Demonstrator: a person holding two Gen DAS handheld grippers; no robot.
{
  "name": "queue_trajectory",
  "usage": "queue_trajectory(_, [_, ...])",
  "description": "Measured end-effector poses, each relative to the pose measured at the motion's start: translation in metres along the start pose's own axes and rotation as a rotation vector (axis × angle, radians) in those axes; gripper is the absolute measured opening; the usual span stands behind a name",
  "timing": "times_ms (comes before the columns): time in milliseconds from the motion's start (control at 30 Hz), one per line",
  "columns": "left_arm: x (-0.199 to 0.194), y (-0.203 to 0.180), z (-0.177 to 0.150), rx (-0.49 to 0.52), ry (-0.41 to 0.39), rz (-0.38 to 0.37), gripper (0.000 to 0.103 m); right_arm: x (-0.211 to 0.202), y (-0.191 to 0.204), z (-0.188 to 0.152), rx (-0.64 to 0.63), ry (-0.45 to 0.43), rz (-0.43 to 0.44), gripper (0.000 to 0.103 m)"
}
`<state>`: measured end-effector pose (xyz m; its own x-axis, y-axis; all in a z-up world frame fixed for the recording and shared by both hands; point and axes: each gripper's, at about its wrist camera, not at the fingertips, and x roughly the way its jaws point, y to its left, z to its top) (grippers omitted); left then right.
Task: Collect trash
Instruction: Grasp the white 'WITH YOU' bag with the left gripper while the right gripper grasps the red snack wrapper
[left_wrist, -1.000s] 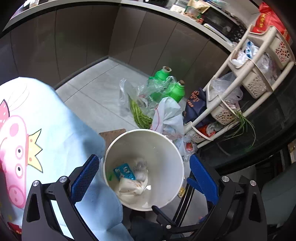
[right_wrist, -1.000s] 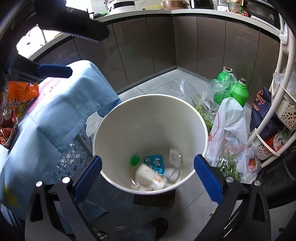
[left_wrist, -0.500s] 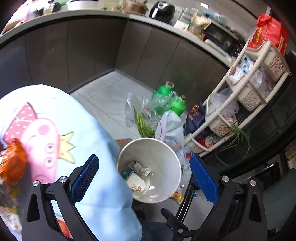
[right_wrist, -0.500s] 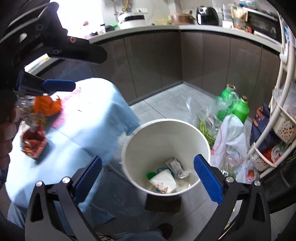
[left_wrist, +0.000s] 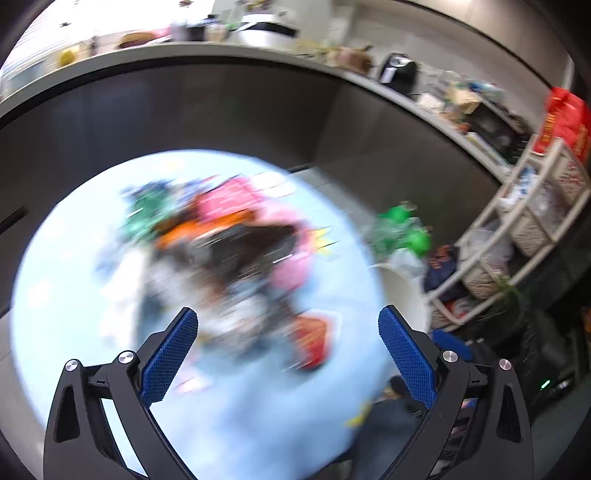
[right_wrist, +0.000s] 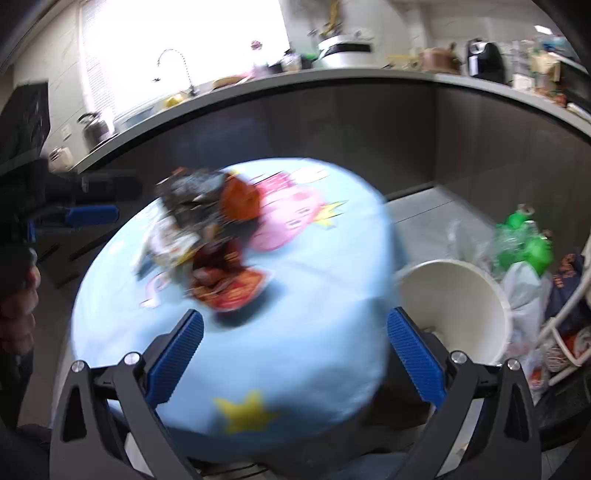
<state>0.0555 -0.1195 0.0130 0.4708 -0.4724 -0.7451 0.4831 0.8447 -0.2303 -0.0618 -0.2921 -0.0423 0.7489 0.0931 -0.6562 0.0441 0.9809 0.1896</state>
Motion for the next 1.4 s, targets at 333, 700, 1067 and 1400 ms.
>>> queue_trajectory(333, [-0.014,0.085,-0.053,-0.090,0.055,0.068,0.094,0.036,0.072,0.006,-0.112,0.074,0.037,0.095])
queue_trajectory(700, [-0.011,0.089,-0.050,-0.097,0.035,0.018,0.094,0.079,0.086,0.017,-0.150,0.115,-0.025,0.013])
queue_trajectory(1067, [0.055,0.099,0.000,-0.239,0.082,-0.069,0.068,0.049,0.069,0.005,-0.096,0.076,-0.007,0.013])
queue_trajectory(1400, [0.087,0.111,0.026,-0.269,0.129,-0.100,0.030,0.048,0.065,0.005,-0.078,0.063,0.012,0.013])
